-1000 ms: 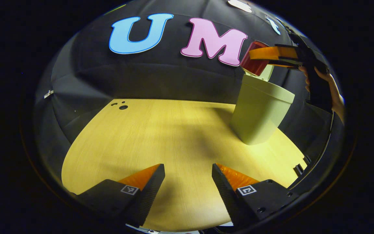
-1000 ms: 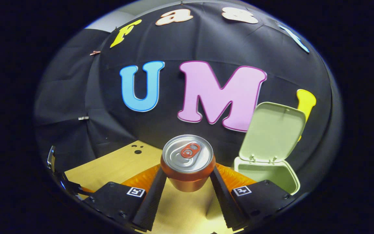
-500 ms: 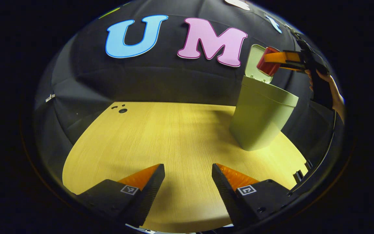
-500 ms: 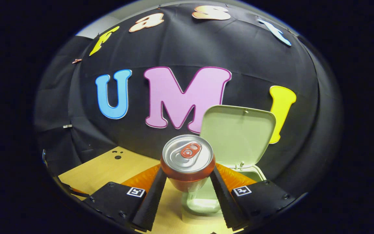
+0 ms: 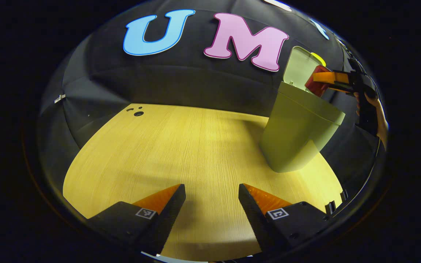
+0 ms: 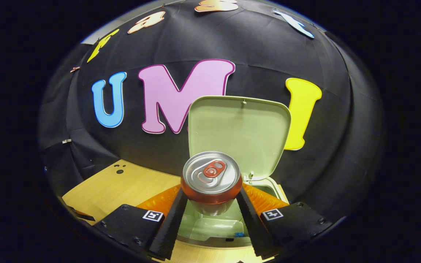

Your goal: Press the lid of the desktop garbage bin to open it, pick up the crumpled paper on the desktop and throw it into the bin, then pick up the pop can on the desktop and drop it into the bin, and finally close the garbage bin lid.

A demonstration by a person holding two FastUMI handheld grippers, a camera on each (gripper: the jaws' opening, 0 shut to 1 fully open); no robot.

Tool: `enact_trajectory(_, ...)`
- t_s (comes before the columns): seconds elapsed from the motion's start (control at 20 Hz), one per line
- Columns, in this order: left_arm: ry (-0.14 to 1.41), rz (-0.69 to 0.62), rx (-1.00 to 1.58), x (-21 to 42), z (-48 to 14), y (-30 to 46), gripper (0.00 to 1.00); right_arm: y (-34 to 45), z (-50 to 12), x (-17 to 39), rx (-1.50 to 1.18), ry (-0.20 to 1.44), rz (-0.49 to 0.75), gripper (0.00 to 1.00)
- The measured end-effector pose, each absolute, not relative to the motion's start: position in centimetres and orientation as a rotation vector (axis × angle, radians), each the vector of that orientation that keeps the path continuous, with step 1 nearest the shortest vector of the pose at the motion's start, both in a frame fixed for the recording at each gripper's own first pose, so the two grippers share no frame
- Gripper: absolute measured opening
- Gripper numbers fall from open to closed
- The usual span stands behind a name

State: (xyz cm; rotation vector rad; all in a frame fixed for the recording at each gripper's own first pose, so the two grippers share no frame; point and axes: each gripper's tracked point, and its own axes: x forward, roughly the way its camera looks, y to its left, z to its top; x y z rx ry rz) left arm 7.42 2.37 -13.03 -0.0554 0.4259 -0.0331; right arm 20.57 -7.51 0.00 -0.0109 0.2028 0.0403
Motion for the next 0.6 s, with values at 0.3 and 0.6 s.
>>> enact_trajectory(0.3, 0.445, -0.012, -0.061, 7.5, -13.6, 2.7, 0.94, -7.5, -1.3, 21.5, -0.015, 0.231, 0.046, 0.84)
enact_trajectory(0.6, 0.446, 0.006, -0.07, 7.4, -13.5, 3.5, 0.94, -7.5, -0.2, 22.2, -0.019, 0.204, 0.019, 0.98)
